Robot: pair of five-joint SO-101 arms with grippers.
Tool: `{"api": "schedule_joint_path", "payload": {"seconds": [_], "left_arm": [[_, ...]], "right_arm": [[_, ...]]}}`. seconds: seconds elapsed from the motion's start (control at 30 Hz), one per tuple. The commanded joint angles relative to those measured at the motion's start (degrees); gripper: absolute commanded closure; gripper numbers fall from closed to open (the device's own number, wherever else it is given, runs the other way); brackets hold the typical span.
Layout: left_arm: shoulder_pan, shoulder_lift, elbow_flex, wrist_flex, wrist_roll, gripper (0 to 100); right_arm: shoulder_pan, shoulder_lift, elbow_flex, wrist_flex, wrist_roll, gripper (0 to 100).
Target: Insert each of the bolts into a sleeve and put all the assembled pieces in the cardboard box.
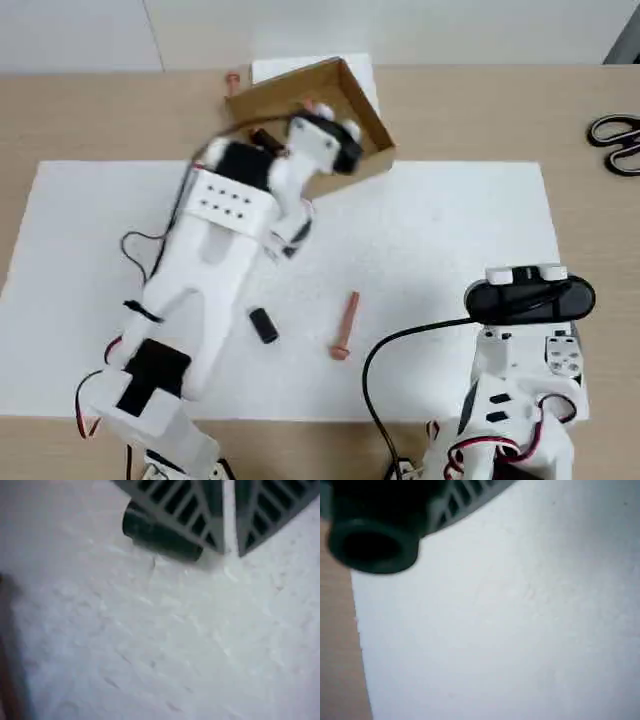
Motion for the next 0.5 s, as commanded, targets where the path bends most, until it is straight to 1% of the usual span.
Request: {"api": "schedule_joint_path", "payload": {"seconds": [0.0,0.13,0.27,0.43,0.47], "left_arm": [[3.25,-3.16,2.59,0.62,-3.08,99],[5.8,-3.16,3.12,0.62,-3.25,99],[9.23,-3.16,2.95,0.62,-6.59,99],[13.63,-3.16,2.86,0.62,-7.03,99],[14.68,-3.16,2.95,0.62,-8.09,99]], "right_arm": [[0.4,-0.31,-0.62,-1.27,0.44,99.1],[0.4,-0.31,-0.62,-1.27,0.44,99.1],[0.4,-0.31,-0.62,-1.27,0.44,99.1],[0.48,-0.31,-0.62,-1.27,0.44,99.1],[0.48,-0.31,-0.62,-1.27,0.44,99.1]]}}
